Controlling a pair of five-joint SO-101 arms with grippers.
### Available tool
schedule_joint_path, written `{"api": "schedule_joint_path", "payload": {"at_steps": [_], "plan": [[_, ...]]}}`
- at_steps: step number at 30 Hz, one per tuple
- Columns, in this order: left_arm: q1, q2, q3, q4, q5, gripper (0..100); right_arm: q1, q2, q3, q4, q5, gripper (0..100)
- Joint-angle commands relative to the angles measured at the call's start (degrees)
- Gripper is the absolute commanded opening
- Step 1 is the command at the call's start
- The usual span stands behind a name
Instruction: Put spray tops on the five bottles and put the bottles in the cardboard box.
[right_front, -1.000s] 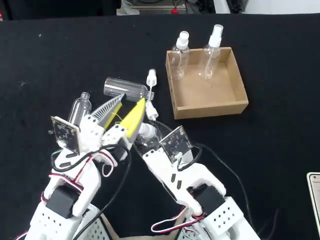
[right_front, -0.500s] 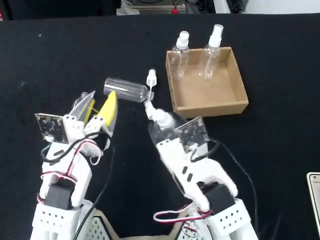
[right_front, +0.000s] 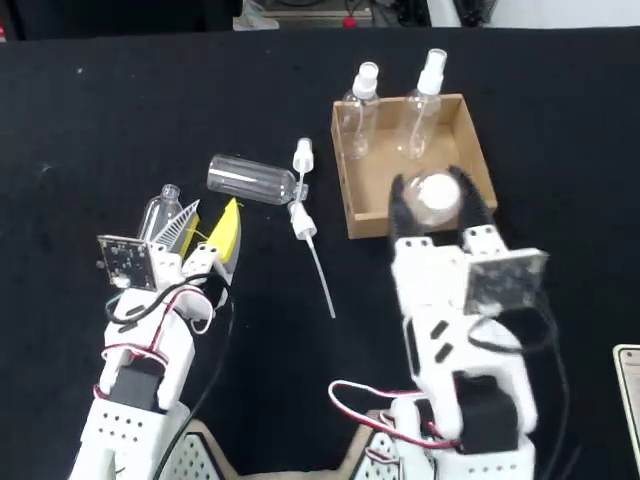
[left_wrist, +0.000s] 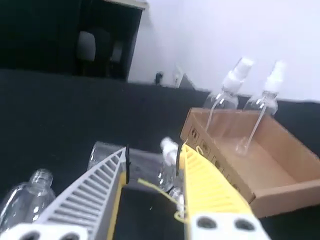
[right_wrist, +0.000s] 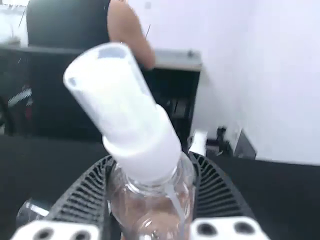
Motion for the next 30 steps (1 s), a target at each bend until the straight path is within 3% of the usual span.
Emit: {"api": "schedule_joint_path", "payload": {"at_steps": [1, 5, 14, 30], "plan": [[0.57, -0.53, 1.27, -0.79, -1.05, 17, 3.34, 10.33, -9.98, -0.26, -0.26, 7.4], [0.40, -0.53, 1.27, -0.53, -1.05, 17, 6.86, 25.63, -15.34, -5.27, -0.70, 7.4], [0.84, -0.09, 1.27, -0.53, -6.24, 17, 15.21, 51.82, -16.13, -30.42, -0.79, 7.4], [0.75, 0.00, 1.27, -0.44, -6.59, 17, 15.38, 76.53, -16.57, -55.03, -0.79, 7.4]]}}
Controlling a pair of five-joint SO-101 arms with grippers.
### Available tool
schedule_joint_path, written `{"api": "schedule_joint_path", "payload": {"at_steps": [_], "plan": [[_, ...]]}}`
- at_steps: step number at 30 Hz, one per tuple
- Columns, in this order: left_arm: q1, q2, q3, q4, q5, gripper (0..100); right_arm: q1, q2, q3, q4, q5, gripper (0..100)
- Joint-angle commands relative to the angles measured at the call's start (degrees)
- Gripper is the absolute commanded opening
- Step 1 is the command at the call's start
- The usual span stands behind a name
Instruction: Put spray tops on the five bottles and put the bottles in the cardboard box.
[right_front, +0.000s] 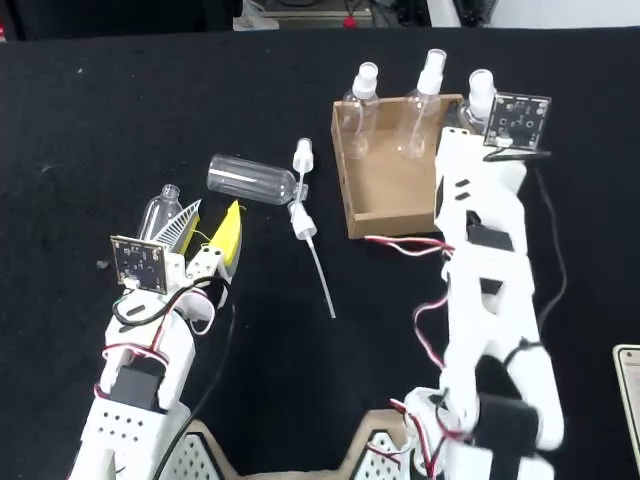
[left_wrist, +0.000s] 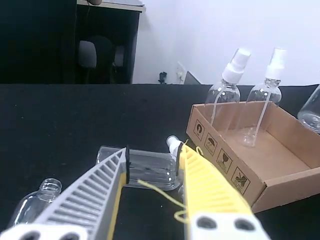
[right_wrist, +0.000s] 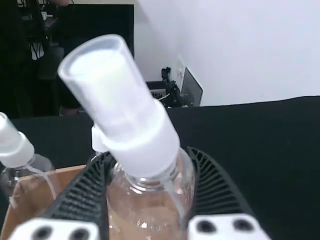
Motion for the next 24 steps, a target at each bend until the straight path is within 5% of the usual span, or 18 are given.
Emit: {"api": "schedule_joint_path", "payload": {"at_steps": [1, 24], "plan": [[0.75, 0.00, 1.27, -0.44, -0.62, 17, 0.88, 3.65, -3.74, -6.07, -0.53, 7.4], [0.75, 0.00, 1.27, -0.44, -0.62, 17, 1.14, 26.68, -15.43, -11.25, -0.44, 7.7]]}}
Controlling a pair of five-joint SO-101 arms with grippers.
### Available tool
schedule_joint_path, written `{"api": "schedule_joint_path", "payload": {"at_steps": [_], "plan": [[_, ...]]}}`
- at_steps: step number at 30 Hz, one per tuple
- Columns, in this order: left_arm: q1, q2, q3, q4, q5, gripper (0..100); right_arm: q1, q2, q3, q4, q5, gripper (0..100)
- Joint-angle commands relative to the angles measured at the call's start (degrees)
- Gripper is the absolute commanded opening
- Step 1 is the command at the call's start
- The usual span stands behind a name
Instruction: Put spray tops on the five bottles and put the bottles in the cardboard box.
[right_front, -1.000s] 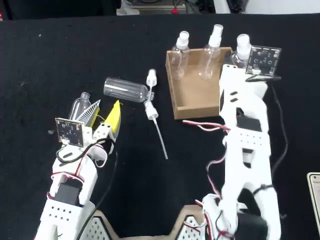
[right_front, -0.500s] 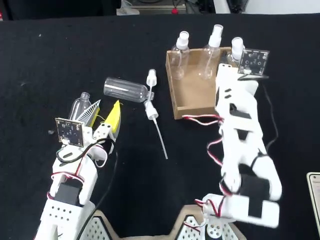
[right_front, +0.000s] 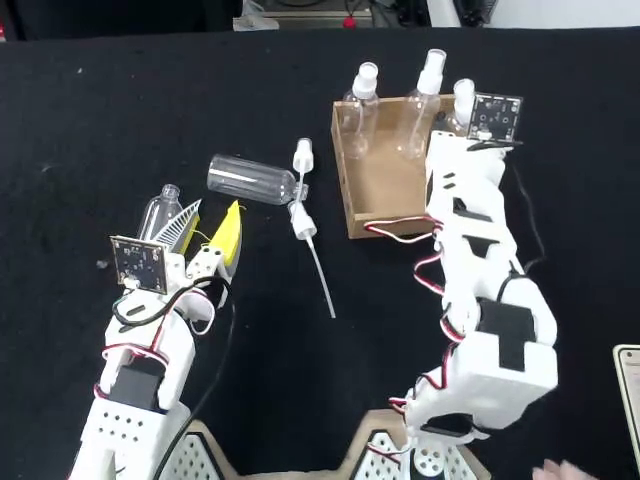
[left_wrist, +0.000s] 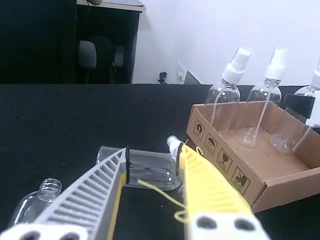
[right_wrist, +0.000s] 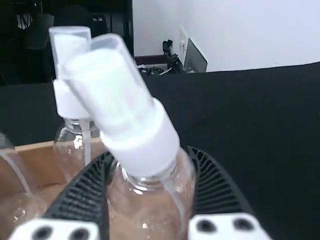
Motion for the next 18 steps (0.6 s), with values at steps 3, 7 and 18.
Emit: {"api": "schedule_joint_path", "payload": {"at_steps": [3, 7, 18], "plan": [[0.75, 0.00, 1.27, -0.44, -0.62, 17, 1.05, 1.19, -5.05, -1.58, -0.35, 7.8], [0.66, 0.00, 1.27, -0.44, -0.70, 17, 1.23, 2.33, -6.20, -1.67, -0.35, 7.8], [0.57, -0.18, 1.27, -0.44, -0.70, 17, 1.23, 11.56, -6.46, -20.31, 0.09, 7.4]]}}
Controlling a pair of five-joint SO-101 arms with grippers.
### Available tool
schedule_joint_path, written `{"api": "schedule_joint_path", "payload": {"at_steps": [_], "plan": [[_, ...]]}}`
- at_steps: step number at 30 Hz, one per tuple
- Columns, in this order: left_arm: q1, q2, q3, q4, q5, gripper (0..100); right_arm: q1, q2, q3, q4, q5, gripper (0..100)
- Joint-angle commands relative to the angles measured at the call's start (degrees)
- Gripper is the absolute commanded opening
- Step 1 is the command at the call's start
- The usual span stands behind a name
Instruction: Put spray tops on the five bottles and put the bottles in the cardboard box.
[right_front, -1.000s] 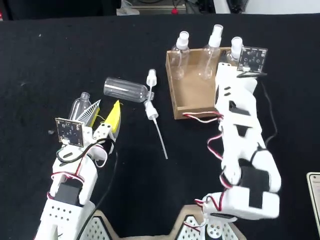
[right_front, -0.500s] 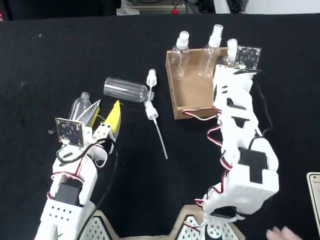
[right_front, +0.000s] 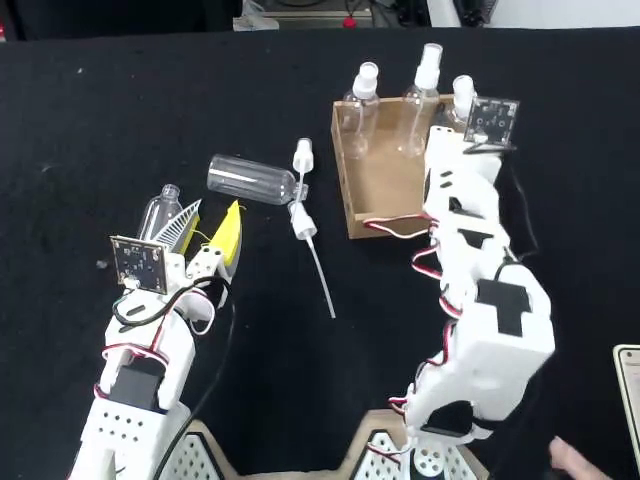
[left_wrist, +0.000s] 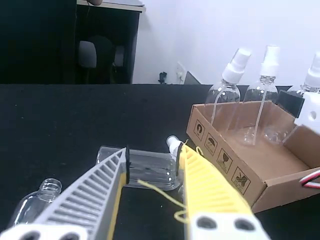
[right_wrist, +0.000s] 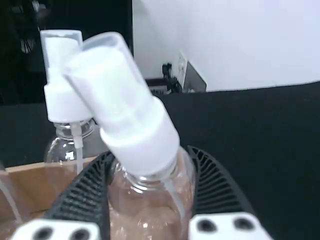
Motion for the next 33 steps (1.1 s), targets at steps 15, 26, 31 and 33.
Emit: {"api": "schedule_joint_path", "payload": {"at_steps": [15, 26, 31, 33], "plan": [[0.40, -0.35, 1.27, -0.53, -0.62, 17, 1.41, 3.74, -3.12, -6.24, -0.35, 7.4], [0.40, -0.26, 1.27, -0.53, -0.62, 17, 1.32, 3.74, -3.12, -5.98, -0.44, 7.4], [0.40, -0.26, 1.27, -0.53, -0.62, 17, 1.14, 3.74, -3.12, -5.98, -0.44, 7.4], [0.40, -0.26, 1.27, -0.53, -0.62, 17, 0.97, 3.74, -2.77, -5.98, -0.44, 7.4]]}}
